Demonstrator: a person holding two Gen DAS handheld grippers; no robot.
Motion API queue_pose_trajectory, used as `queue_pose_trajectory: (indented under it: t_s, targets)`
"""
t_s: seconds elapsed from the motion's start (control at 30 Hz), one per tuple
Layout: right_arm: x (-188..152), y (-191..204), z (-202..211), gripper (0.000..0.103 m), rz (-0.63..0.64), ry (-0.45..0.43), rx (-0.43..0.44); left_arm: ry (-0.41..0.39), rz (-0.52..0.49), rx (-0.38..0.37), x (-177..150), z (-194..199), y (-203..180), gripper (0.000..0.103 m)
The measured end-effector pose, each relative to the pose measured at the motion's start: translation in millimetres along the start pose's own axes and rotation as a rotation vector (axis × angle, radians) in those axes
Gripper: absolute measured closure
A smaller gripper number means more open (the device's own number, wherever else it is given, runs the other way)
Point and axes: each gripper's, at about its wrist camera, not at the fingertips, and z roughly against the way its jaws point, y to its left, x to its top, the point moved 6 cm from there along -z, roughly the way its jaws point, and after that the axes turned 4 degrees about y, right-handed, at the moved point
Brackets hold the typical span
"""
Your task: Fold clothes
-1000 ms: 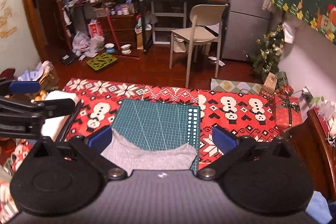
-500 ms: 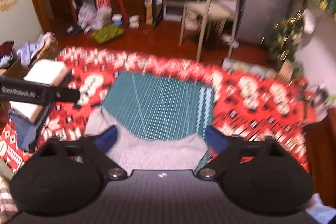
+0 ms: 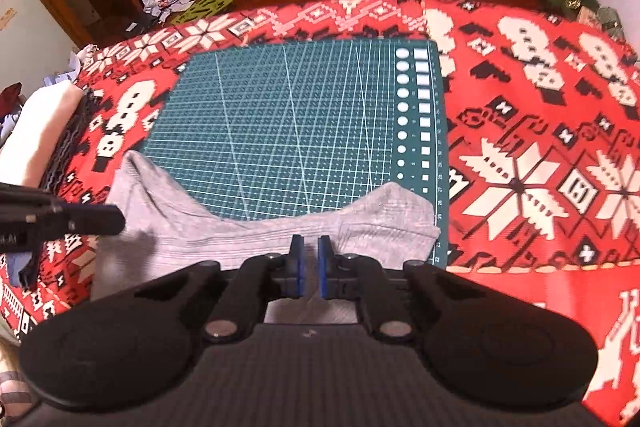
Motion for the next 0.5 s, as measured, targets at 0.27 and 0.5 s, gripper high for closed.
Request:
queue_pose_trajectory:
  t_s: [0.27,0.5]
  targets:
    - [20,3,-20,0.094,0.034,-0.022,0.004,0.001,-0.066,0.034,3,-15,-3,0.098]
    - [44,12,10,0.091,0.072,-0.087,0.029,-0.104,-0.036,0.104,25,9,8,0.098]
